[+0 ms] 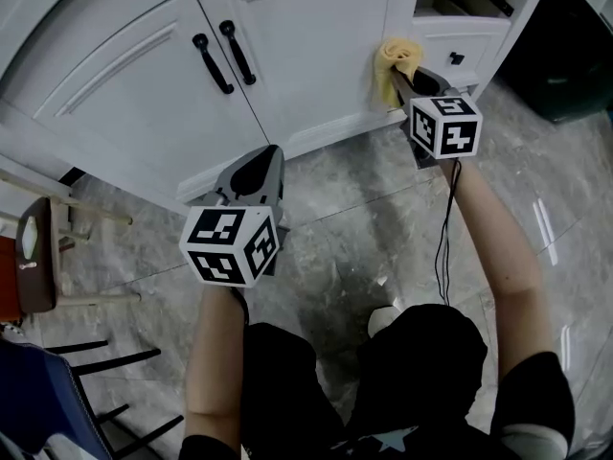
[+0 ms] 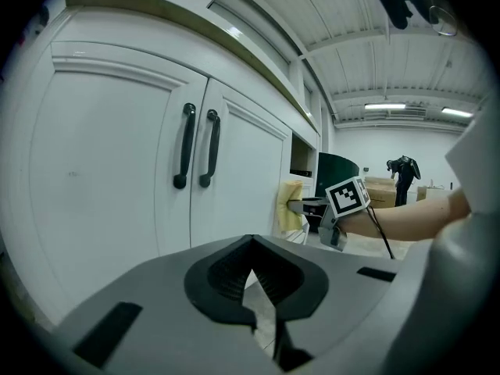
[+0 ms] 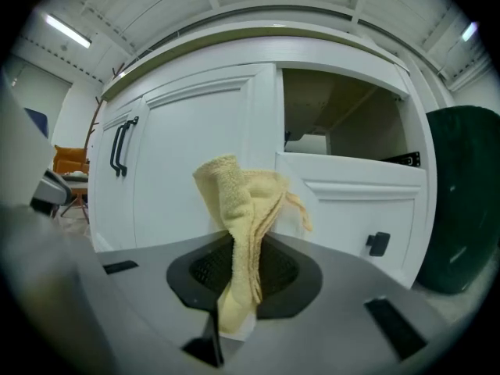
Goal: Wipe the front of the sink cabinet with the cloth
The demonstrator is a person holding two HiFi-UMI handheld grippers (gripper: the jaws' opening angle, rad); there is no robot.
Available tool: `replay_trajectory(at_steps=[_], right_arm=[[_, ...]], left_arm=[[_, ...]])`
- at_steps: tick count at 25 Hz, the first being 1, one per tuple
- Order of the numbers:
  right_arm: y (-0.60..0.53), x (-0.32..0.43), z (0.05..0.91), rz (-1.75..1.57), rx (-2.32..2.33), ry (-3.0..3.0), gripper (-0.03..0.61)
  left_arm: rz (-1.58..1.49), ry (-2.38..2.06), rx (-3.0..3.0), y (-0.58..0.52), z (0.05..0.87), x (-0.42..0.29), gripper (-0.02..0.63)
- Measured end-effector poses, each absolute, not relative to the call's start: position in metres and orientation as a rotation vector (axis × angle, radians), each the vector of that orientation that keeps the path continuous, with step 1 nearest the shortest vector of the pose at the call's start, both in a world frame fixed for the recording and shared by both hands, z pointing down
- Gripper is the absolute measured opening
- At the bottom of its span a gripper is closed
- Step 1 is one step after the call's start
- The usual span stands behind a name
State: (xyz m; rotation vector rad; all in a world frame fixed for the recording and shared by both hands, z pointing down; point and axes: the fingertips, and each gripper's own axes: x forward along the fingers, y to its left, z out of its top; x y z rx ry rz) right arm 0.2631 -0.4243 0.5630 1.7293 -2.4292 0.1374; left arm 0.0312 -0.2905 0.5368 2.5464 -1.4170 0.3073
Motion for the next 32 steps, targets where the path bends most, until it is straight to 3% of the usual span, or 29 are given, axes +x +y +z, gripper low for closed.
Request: replay_trajectory(at_steps=[8, 24, 32], right_arm=[[-0.411, 0.256, 0.576, 0.184, 1.743, -2.455, 0.063], [-0.38, 0.049, 0.638, 0.131, 1.18, -2.715, 0.064], [-0.391, 0.045, 0.661, 0.162, 1.183, -2.699, 0.064]], left_arm=[[0.343, -1.452, 2.524, -0.286, 0.543, 0.014, 0.015], [0.343, -1.638, 2.33, -0.268, 0.591, -0.085, 0.015], [0.38, -1.669, 2.282, -0.264, 0.607, -0.114, 0.015]])
